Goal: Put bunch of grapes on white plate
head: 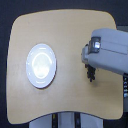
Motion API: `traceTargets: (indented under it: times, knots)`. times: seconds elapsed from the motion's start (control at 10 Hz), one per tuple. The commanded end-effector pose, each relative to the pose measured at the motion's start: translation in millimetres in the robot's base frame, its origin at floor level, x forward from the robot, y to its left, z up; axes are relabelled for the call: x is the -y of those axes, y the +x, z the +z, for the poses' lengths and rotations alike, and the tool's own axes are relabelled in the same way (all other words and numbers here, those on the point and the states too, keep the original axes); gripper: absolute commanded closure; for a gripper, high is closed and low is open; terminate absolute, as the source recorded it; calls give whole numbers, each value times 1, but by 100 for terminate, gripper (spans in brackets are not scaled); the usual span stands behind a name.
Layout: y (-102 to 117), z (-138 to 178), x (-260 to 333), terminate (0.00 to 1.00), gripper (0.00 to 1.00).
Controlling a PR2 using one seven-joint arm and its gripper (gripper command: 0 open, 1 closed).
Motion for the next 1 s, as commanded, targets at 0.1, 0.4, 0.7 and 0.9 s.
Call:
traceTargets:
  times: [0.1,0.4,0.7,0.9]
  knots:
    - [5,80,-72,0,100]
    - [-9,86,-141,0,100]
    - [-33,80,-231,0,100]
    - [-44,70,-276,0,100]
